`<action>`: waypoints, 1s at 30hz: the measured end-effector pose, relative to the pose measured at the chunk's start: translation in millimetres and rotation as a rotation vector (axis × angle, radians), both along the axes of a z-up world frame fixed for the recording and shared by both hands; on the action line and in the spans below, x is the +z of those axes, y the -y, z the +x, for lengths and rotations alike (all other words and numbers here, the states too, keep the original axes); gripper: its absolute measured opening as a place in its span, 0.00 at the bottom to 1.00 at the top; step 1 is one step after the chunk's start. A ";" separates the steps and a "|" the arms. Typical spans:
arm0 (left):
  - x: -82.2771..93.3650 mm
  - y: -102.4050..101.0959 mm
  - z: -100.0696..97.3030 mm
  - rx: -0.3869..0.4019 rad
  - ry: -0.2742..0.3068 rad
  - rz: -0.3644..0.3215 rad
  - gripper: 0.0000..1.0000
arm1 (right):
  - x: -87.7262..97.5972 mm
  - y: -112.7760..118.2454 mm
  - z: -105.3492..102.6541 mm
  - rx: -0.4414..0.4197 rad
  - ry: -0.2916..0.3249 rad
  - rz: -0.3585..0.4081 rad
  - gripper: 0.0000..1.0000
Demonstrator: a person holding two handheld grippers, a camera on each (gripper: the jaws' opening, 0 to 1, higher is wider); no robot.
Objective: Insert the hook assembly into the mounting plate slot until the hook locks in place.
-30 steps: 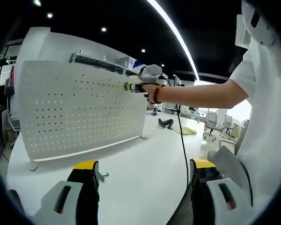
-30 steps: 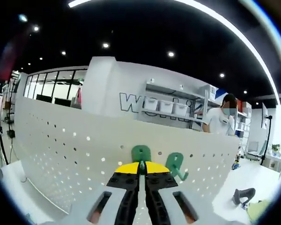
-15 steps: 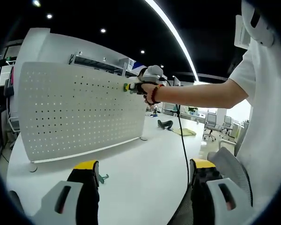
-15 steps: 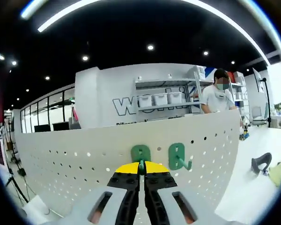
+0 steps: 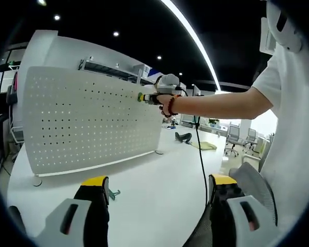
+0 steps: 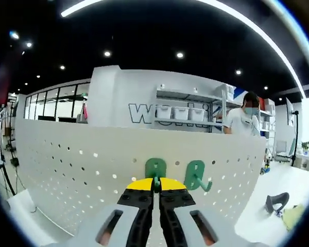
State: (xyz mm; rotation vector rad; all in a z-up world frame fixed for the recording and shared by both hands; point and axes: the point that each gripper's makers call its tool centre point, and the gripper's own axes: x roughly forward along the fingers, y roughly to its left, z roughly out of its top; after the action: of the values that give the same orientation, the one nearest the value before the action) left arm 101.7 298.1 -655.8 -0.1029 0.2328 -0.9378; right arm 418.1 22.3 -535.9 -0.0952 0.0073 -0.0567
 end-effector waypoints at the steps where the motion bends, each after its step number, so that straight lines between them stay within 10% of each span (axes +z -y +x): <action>1: -0.1 0.1 0.1 0.000 -0.001 0.000 0.82 | 0.2 0.1 0.1 0.003 0.000 0.004 0.02; 30: 10.7 4.3 -14.5 0.009 0.021 0.021 0.82 | 0.3 -12.8 -36.5 0.111 -0.032 -0.023 0.19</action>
State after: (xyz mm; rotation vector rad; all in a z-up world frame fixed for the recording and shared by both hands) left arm 87.2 293.8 -645.1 -0.0745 0.2224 -0.9270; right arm 381.7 35.1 -535.6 -0.1196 0.0329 0.0558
